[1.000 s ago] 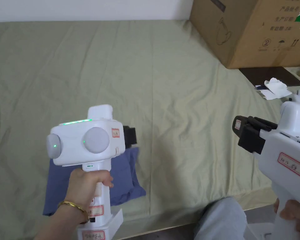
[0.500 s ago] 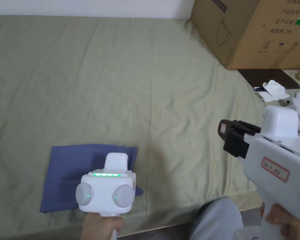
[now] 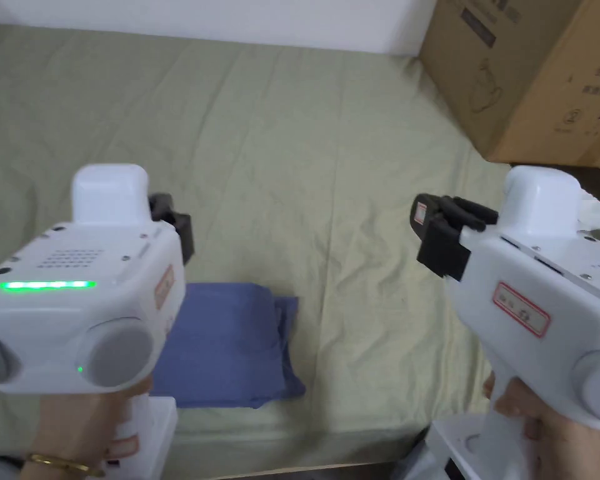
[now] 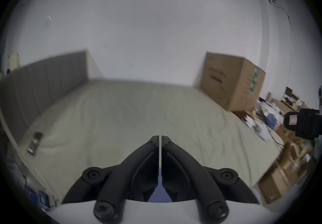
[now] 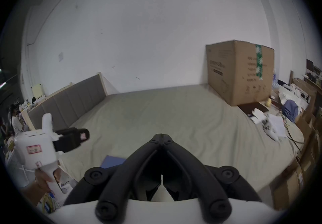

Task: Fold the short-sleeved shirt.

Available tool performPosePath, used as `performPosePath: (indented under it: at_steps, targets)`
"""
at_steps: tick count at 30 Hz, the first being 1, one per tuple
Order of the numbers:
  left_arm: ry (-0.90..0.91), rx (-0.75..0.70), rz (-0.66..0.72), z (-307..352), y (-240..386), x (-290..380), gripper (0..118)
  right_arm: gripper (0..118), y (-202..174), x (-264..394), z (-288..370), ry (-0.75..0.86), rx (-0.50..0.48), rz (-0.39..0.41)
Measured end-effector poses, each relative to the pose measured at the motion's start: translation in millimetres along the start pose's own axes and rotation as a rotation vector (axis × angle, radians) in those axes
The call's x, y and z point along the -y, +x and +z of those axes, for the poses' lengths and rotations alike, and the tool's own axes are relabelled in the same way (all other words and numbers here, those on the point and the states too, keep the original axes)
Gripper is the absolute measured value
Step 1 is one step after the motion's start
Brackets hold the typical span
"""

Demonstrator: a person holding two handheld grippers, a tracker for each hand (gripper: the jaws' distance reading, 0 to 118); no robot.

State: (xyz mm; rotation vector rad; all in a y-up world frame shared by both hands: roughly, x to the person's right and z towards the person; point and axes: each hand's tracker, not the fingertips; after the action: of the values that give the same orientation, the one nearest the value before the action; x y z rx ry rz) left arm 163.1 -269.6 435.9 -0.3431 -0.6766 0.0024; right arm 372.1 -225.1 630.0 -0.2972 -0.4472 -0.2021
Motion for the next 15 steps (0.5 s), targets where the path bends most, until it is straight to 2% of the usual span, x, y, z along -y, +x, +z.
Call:
performPosePath:
  at_steps: [3,8,10,15]
  targets:
    - [0.065,-0.104,-0.007,13,-23,-3,2,0,-31,4,-24,0.024,-0.058,0.009]
    - [0.07,-0.177,-0.046,23,-43,7,2,0,-77,44,-80,-0.002,-0.1,0.028]
    - [0.072,-0.172,-0.031,30,-48,13,2,0,-92,71,-107,-0.074,-0.127,0.028]
    - [0.048,-0.196,-0.053,36,-51,25,2,0,-114,151,-164,-0.301,-0.066,0.068]
